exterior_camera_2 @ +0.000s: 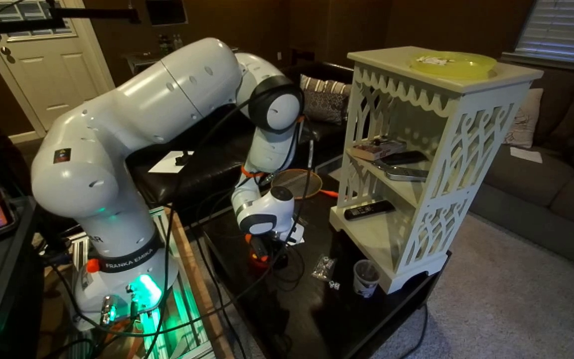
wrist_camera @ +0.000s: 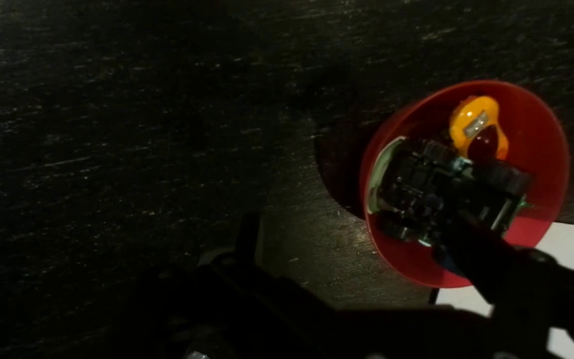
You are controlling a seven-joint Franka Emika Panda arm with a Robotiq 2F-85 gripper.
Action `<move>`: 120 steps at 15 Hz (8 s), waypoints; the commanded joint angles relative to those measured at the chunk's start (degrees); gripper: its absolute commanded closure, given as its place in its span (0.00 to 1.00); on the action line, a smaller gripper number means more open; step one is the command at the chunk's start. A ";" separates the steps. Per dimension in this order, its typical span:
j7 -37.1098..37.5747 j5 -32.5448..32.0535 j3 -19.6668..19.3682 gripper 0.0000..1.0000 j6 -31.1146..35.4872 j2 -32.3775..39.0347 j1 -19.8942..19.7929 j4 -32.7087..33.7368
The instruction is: Place the red bowl on the top shelf
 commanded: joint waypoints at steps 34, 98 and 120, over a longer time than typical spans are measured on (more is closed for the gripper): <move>5.18 -6.58 16.07 0.99 -21.15 -10.91 -26.51 -5.87; 3.45 1.28 -6.94 0.99 -75.87 -66.66 2.80 27.13; 35.61 -9.62 -6.60 0.99 -104.41 -48.24 6.98 63.58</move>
